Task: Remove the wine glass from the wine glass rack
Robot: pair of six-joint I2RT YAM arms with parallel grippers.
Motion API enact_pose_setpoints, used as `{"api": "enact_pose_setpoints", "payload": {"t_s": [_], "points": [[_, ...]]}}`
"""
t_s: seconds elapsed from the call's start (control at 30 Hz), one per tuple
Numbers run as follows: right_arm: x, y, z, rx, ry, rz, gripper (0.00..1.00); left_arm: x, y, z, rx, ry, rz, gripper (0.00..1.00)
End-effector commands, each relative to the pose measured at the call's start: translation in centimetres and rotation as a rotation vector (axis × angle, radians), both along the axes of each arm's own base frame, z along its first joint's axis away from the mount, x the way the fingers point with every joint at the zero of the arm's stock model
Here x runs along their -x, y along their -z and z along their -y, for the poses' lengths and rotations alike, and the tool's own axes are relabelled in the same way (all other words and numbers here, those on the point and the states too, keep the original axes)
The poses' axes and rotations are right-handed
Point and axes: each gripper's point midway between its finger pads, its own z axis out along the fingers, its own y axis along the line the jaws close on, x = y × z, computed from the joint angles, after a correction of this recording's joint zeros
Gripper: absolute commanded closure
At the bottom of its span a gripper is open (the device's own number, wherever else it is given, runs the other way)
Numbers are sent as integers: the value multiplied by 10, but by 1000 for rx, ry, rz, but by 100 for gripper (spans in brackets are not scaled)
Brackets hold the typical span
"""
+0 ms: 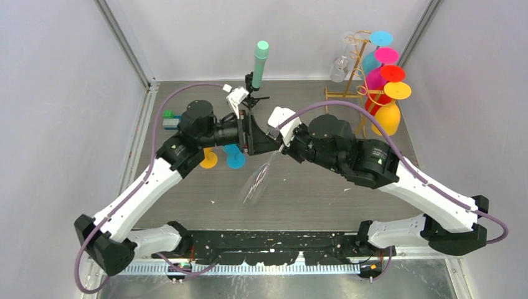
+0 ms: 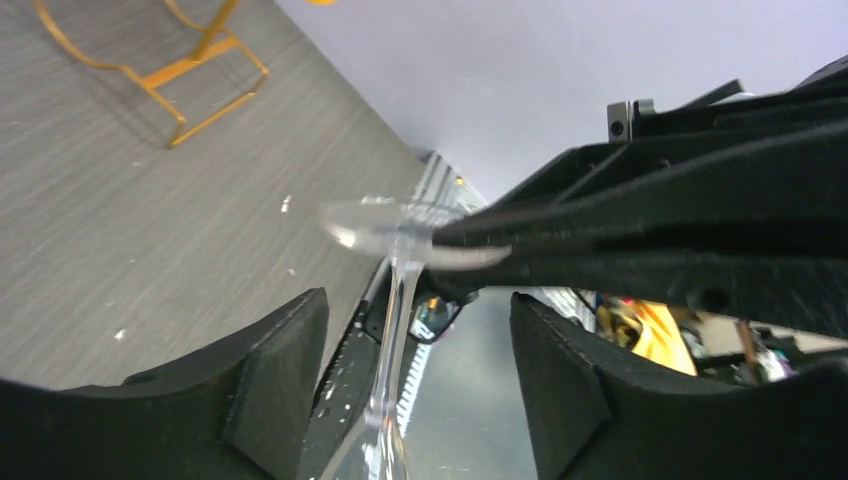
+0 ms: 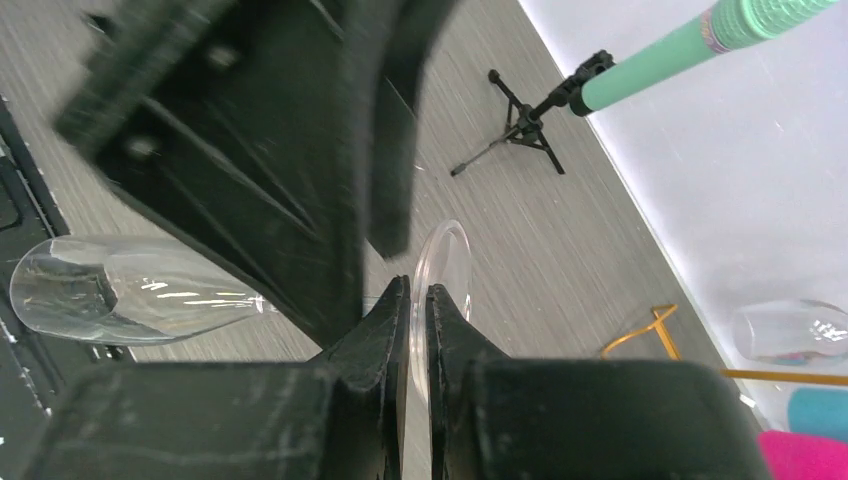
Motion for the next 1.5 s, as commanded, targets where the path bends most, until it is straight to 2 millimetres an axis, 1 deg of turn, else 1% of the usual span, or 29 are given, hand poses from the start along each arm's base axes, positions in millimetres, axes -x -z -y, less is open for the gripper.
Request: {"api": "enact_pose_setpoints", "payload": {"t_s": [0.0,0.17,0.23,0.33,0.43,0.57,0.6,0.67,0.7,0.73,0.77,0.8,0.83,0.87,0.93,0.97,1.0,1.1,1.13,1.17,1.2,1.23,1.27,1.3,1.33,1.37,1.4,1.43,1.47], "points": [[7,-36,-16,-185,-49,23,100,14,-17,16,104,159,-58,35],[7,-39,-17,-221,-44,34,100,19,-7,15,102,178,-87,43],[7,-43,-18,-239,-49,42,100,23,-3,14,104,192,-103,50],[6,-44,-17,-246,-43,47,100,29,-6,14,128,223,-90,59],[5,-47,-16,-261,-36,57,100,32,-3,13,128,235,-94,74],[4,-48,-16,-285,-31,61,100,32,-2,13,127,233,-103,99],[5,-47,-16,-286,-35,59,100,31,-2,13,128,224,-106,100],[4,-46,-16,-290,-23,57,94,27,-5,13,134,197,-106,100],[2,-47,-15,-296,-8,61,83,23,-6,13,134,174,-108,100],[1,-47,-14,-307,4,58,78,19,-7,13,131,147,-110,100],[-2,-47,-12,-314,29,59,68,15,-10,12,133,117,-107,100],[-4,-49,-11,-342,52,50,63,10,-14,12,137,84,-98,100],[-8,-50,-7,-360,93,49,54,4,-17,10,140,45,-88,100],[-9,-53,-6,-398,115,33,50,0,-21,8,146,11,-68,100],[-11,-56,-1,-471,169,7,38,-16,-23,0,128,-111,-50,100],[-11,-56,3,-522,199,-19,36,-24,-25,-5,122,-170,-37,100],[-11,-61,4,-576,209,-29,33,-31,-27,-10,118,-225,-23,100],[-8,-64,12,-754,268,-118,29,-49,-40,-28,142,-385,21,100],[-7,-70,12,-812,270,-131,29,-54,-45,-34,158,-433,38,100],[-5,-67,13,-868,277,-176,29,-59,-52,-40,178,-478,54,100],[-3,-72,12,-922,269,-196,29,-65,-58,-46,198,-526,72,100],[1,-69,10,-972,260,-245,29,-69,-65,-53,221,-572,86,100],[5,-77,8,-1029,231,-268,29,-73,-72,-60,246,-618,101,100],[8,-74,6,-1078,222,-317,30,-77,-79,-66,267,-659,117,100],[12,-81,4,-1137,195,-338,30,-83,-85,-75,295,-715,130,100],[15,-79,3,-1193,190,-394,30,-87,-92,-82,327,-759,144,100],[15,-85,5,-1252,183,-411,30,-90,-101,-88,370,-794,164,100],[16,-80,4,-1305,193,-475,30,-92,-105,-95,400,-832,174,100],[16,-84,4,-1355,189,-498,30,-94,-111,-101,436,-865,181,100]]}}
